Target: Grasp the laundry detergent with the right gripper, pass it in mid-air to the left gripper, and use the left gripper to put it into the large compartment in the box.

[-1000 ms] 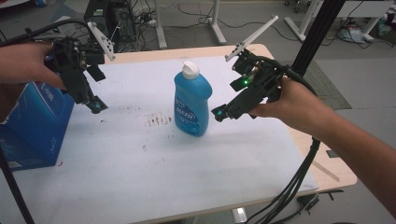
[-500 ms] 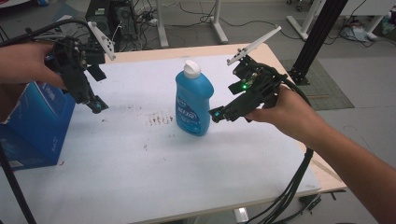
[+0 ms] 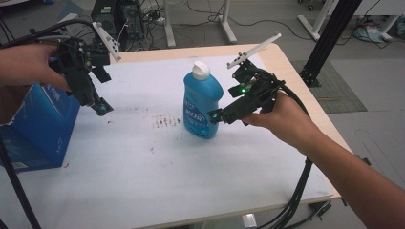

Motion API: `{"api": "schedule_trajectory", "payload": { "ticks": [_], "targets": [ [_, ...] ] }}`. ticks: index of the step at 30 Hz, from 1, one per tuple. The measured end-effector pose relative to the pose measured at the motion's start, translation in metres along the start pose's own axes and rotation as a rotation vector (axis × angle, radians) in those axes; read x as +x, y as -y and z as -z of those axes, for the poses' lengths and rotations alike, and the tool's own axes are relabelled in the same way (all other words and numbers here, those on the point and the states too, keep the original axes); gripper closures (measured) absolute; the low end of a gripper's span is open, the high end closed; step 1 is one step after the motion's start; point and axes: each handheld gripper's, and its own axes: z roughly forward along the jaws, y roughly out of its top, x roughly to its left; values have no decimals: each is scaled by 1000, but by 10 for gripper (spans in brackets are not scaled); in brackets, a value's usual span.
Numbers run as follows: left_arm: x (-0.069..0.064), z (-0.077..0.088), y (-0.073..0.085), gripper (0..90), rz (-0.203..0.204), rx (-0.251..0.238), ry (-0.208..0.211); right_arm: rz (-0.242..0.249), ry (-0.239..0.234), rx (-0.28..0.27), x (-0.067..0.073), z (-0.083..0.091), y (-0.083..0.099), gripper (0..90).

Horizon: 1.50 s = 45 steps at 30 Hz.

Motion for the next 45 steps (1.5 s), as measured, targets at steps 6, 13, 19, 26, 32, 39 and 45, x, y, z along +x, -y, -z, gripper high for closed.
{"api": "schedule_trajectory", "payload": {
  "ticks": [6,13,19,26,32,39,45],
  "targets": [
    [1,-1,1,16,1,-5,2,8,10,-18,0,-10,-1,17],
    [1,-3,3,17,8,0,4,1,6,-41,1,-21,1,17],
    [2,-4,3,17,4,-1,7,-1,-1,-63,1,-27,2,18],
    [3,-4,5,17,9,1,7,-1,-5,-100,4,-35,5,20],
    [3,-5,6,17,9,-4,9,-6,-4,-134,4,-40,8,39],
    [4,-5,6,17,12,-2,10,-1,-6,-164,3,-43,13,145],
    [3,-5,7,17,14,-5,10,-11,-13,-195,3,-46,17,179]
  ]
}}
